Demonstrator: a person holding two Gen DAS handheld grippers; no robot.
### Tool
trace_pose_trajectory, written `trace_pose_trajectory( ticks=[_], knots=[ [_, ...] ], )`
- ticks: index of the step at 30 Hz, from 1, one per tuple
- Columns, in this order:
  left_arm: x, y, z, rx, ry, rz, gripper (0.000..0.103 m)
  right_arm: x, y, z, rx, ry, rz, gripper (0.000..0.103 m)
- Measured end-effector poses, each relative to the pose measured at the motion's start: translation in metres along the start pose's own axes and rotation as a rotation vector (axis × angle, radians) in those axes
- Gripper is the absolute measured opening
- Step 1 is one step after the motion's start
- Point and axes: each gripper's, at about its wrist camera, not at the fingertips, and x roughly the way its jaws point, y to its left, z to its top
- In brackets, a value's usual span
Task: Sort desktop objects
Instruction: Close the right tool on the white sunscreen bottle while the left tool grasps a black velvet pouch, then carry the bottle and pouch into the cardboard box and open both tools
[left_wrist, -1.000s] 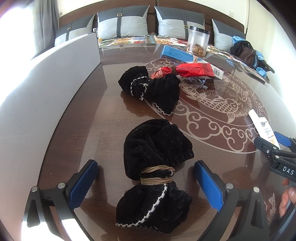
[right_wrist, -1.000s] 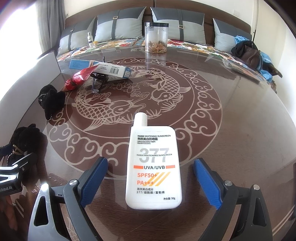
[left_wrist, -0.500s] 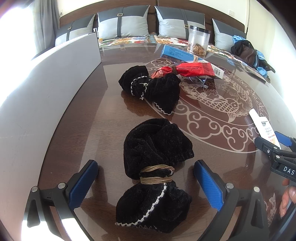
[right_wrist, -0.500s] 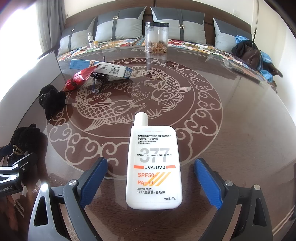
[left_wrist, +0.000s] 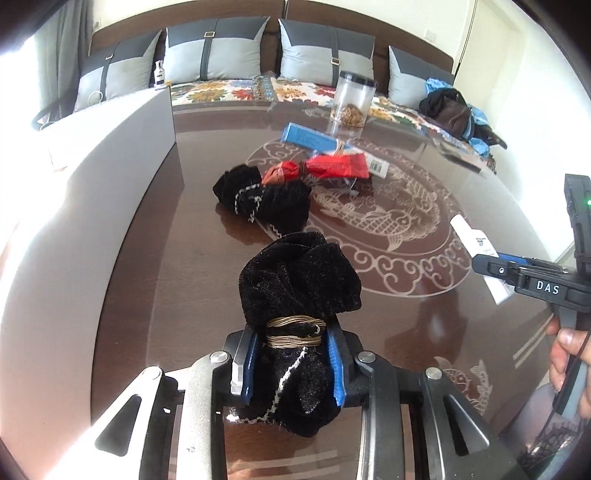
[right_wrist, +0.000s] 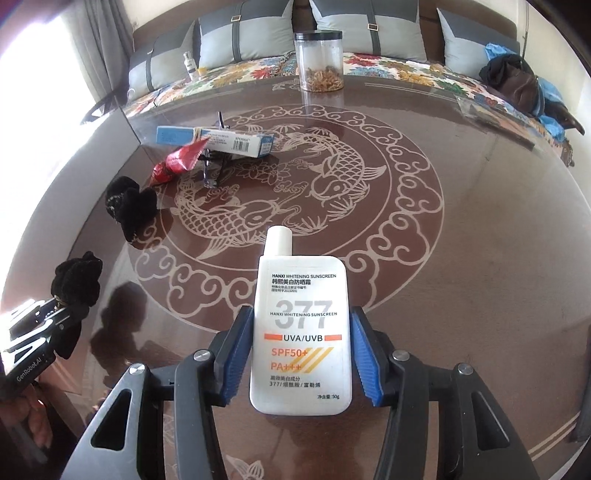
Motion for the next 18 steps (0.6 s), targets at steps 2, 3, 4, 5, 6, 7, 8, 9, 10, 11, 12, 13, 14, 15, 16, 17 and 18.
trace_pose_trajectory(
  ticks=[2,3,4,5,6,7,8,9,10,11,12,13,14,15,16,17,18],
  knots=[
    [-0.025,0.009,0.007,-0.03,-0.041,-0.033,0.031,-0.018,0.006,0.005,0.007,-0.02,0.025,0.052],
    [-0.04,0.016,0.011,-0.048,-0.064,-0.046,0.031,-0.027,0.013,0.009,0.003,-0.031,0.036,0.052],
    [-0.054,0.025,0.016,-0.064,-0.089,-0.053,0.031,-0.036,0.022,0.015,-0.005,-0.045,0.048,0.052],
    [-0.069,0.035,0.021,-0.074,-0.115,-0.05,0.031,-0.045,0.034,0.021,-0.016,-0.061,0.065,0.052],
    [-0.083,0.047,0.025,-0.08,-0.14,-0.038,0.031,-0.054,0.049,0.028,-0.031,-0.078,0.085,0.052],
    [-0.096,0.061,0.029,-0.084,-0.162,-0.017,0.031,-0.063,0.067,0.036,-0.05,-0.097,0.109,0.052],
    [-0.108,0.076,0.032,-0.089,-0.178,0.014,0.031,-0.07,0.088,0.043,-0.073,-0.117,0.14,0.052],
    [-0.117,0.093,0.035,-0.095,-0.186,0.049,0.031,-0.077,0.112,0.051,-0.096,-0.134,0.176,0.052],
    [-0.125,0.111,0.036,-0.107,-0.19,0.085,0.031,-0.082,0.137,0.056,-0.119,-0.149,0.215,0.052],
    [-0.13,0.131,0.037,-0.127,-0.187,0.115,0.031,-0.086,0.162,0.061,-0.14,-0.162,0.256,0.052],
    [-0.134,0.152,0.036,-0.157,-0.178,0.139,0.031,-0.089,0.19,0.065,-0.161,-0.17,0.298,0.052],
    [-0.136,0.173,0.034,-0.187,-0.168,0.16,0.031,-0.09,0.217,0.067,-0.184,-0.173,0.34,0.052],
    [-0.137,0.191,0.03,-0.213,-0.158,0.182,0.031,-0.09,0.244,0.068,-0.208,-0.171,0.379,0.052],
    [-0.137,0.209,0.026,-0.234,-0.143,0.21,0.03,-0.088,0.272,0.067,-0.235,-0.165,0.411,0.052],
    [-0.135,0.224,0.021,-0.252,-0.125,0.237,0.03,-0.084,0.298,0.065,-0.264,-0.156,0.434,0.052],
    [-0.132,0.238,0.016,-0.267,-0.103,0.256,0.031,-0.079,0.323,0.062,-0.296,-0.146,0.449,0.052],
    [-0.126,0.25,0.011,-0.282,-0.069,0.27,0.032,-0.071,0.346,0.057,-0.325,-0.137,0.453,0.052]
  ],
)
